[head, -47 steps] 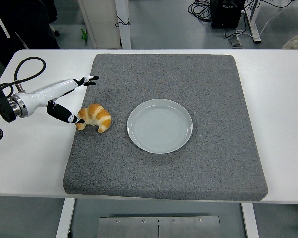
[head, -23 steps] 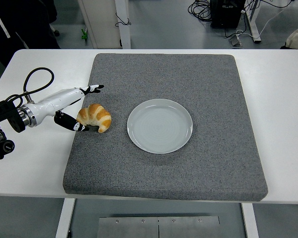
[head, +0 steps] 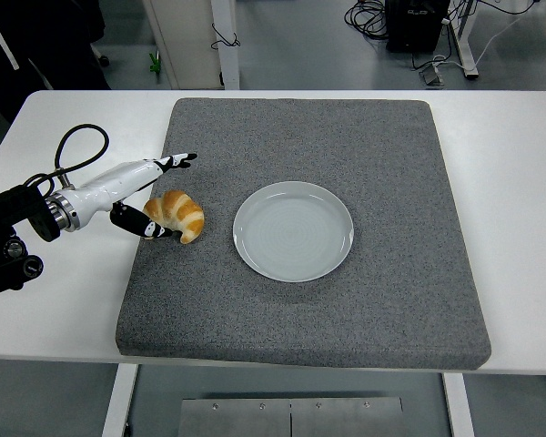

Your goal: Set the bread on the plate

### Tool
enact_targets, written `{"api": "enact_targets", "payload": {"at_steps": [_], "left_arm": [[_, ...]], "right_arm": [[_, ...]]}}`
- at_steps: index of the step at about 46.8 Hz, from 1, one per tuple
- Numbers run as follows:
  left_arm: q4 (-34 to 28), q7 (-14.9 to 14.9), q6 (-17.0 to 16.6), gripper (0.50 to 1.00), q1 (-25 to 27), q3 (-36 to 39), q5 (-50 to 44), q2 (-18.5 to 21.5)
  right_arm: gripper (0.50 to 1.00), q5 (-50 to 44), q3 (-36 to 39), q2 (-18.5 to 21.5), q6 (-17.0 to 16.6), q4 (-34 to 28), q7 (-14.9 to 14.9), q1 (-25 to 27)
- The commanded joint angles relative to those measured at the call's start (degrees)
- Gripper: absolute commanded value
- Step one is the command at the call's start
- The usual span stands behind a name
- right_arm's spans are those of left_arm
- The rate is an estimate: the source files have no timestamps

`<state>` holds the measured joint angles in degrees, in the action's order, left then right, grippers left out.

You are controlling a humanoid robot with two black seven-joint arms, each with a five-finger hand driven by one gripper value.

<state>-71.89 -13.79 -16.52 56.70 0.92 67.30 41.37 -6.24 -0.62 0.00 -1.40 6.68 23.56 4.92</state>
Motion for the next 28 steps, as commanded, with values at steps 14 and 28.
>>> {"api": "enact_targets", "payload": {"at_steps": [14, 28], "left_arm": [[2.55, -0.18, 0.0, 0.966, -0.71, 0.14, 0.37, -1.64], [3.08, -0.8, -0.27, 0.919, -0.8, 0.14, 0.46, -2.61]], "right_arm": [[1.0, 0.0, 0.0, 0.0, 0.0, 0.0, 0.0, 0.01], [1.0, 0.0, 0.0, 0.0, 0.0, 0.0, 0.0, 0.01]]}}
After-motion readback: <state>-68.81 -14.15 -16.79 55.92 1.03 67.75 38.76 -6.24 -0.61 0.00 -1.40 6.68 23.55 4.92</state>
